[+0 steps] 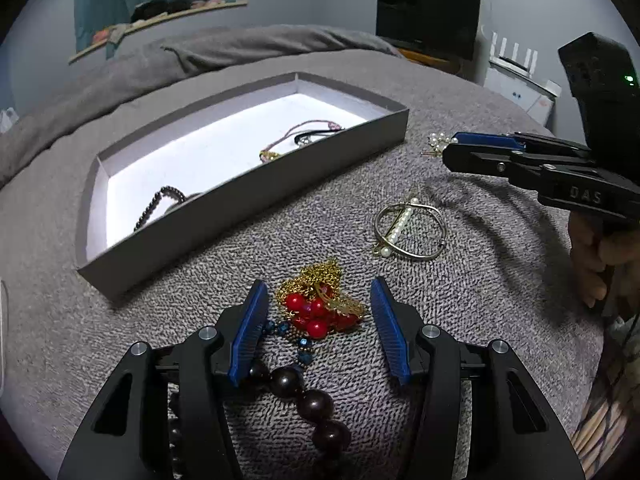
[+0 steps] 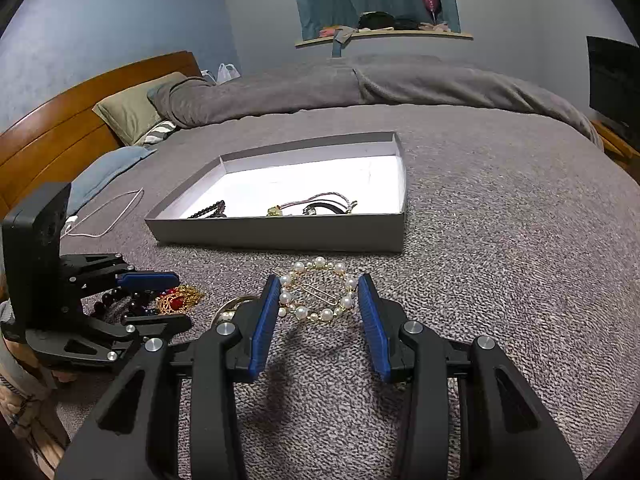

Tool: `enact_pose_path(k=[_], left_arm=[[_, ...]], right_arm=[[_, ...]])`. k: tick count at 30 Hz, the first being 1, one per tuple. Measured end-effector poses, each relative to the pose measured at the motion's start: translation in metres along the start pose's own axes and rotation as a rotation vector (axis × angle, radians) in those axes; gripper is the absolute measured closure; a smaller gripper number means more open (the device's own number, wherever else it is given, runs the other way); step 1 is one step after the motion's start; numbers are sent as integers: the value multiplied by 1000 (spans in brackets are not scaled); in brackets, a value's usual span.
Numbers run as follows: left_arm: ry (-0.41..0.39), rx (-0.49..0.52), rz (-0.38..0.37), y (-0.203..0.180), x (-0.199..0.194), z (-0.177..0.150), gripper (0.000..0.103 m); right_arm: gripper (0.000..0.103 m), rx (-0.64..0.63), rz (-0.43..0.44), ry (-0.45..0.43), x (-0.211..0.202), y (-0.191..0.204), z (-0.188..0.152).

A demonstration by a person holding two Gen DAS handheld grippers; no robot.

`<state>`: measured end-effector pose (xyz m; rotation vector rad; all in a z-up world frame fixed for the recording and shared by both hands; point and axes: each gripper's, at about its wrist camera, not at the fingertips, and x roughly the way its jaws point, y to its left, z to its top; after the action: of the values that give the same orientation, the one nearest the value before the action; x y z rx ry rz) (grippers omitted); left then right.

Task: Organize jewelry
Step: 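Grasp the pearl ring brooch with the right tool while the left tool grasps the red beaded pendant, then carry the pearl brooch in the right tool into the box while the left tool carries the red pendant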

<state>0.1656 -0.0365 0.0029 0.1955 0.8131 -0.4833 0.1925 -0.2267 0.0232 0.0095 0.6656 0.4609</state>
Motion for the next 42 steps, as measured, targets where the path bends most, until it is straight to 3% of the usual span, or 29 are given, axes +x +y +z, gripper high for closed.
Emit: enact_pose_path(k=[2, 3, 6, 15, 42], left_arm=[[9, 1, -6, 0, 1, 0, 53], [11, 5, -15, -1, 0, 0, 66], [6, 20, -22, -4, -3, -1, 77], [-84, 19, -42, -1, -23, 1, 78], [-269, -142, -19, 64, -71, 29, 78]], right_arm=[[63, -4, 2, 3, 1, 1, 0], [63, -5, 2, 3, 1, 2, 0], [63, -2, 0, 0, 1, 0, 0], [63, 1, 2, -10, -1, -1, 1], [63, -6, 18, -77, 1, 11, 28]])
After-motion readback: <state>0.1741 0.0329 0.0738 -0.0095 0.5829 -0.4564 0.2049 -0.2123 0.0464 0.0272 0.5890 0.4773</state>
